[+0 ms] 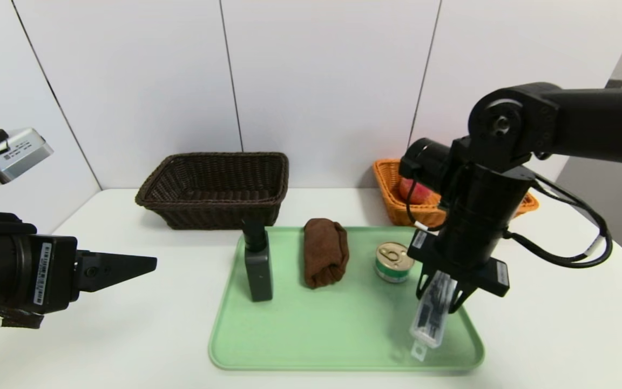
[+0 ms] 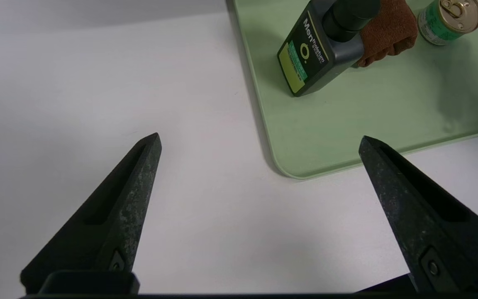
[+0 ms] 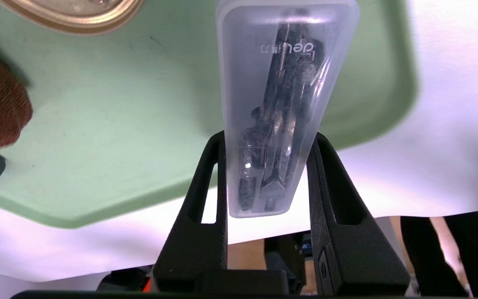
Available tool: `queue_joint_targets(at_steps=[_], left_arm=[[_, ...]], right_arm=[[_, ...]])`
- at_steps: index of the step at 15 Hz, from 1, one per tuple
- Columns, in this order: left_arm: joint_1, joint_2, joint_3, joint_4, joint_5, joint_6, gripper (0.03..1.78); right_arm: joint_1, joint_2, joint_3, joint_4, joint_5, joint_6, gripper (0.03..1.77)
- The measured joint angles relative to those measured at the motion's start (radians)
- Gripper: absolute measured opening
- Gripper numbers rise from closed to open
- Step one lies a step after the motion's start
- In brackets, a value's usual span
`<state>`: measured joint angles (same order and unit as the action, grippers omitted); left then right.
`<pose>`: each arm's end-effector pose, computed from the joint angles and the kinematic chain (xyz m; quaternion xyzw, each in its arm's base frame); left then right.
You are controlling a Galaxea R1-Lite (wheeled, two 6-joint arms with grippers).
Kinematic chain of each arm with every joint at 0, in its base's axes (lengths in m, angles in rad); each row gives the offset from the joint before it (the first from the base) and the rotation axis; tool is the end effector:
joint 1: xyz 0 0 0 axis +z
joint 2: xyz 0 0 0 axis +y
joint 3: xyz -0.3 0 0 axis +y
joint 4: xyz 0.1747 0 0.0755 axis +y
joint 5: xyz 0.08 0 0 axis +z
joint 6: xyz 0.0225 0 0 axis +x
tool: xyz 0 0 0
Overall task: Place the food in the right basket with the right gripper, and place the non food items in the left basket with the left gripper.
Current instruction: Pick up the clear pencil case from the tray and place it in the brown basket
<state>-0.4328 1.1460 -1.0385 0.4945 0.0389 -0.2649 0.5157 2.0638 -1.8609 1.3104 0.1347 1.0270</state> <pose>0.1298 -0.0590 0.2716 -0.0550 0.3104 -0.1472 0.9375 0.2892 0.1674 0.2009 0.2252 0.7013 -0.1288 0.6640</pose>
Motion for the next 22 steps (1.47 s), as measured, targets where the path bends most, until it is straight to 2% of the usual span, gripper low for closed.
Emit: queue_joint_targets(at_steps=[1,2,5,8,10,13,16,20,22], left_arm=[[0.0,0.002,0.0,0.0,0.0,0.0,1.69],[0.0,0.003,0.0,0.0,0.0,0.0,1.69],[-0.001,0.004,0.003,0.003,-0.003,0.0,1.69],[-0.001,0.004,0.007,0.005,-0.001,0.0,1.69],[-0.001,0.004,0.01,0.001,-0.003,-0.003,1.69],[-0.001,0.011,0.024,-0.002,0.0,-0.003,1.69],[-0.001,0.02,0.031,-0.002,0.001,-0.001,1.69],[-0.001,0.053,0.035,-0.017,0.005,0.001,1.69],[-0.001,0.078,0.035,-0.064,0.007,0.0,1.69]], right_arm=[[0.009,-0.037,0.004,-0.001,-0.032,-0.005,0.54],[0.026,-0.077,0.0,-0.003,-0.085,-0.019,0.54],[0.099,-0.158,-0.078,-0.058,-0.25,-0.122,0.54],[0.147,-0.193,-0.097,-0.303,-0.367,-0.27,0.54],[0.18,-0.197,-0.099,-0.492,-0.41,-0.391,0.54],[0.218,-0.165,-0.1,-0.791,-0.42,-0.541,0.54],[0.229,-0.087,-0.1,-1.084,-0.401,-0.649,0.54],[0.232,0.031,-0.1,-1.34,-0.3,-0.673,0.54],[0.232,0.093,-0.1,-1.437,-0.276,-0.674,0.54]])
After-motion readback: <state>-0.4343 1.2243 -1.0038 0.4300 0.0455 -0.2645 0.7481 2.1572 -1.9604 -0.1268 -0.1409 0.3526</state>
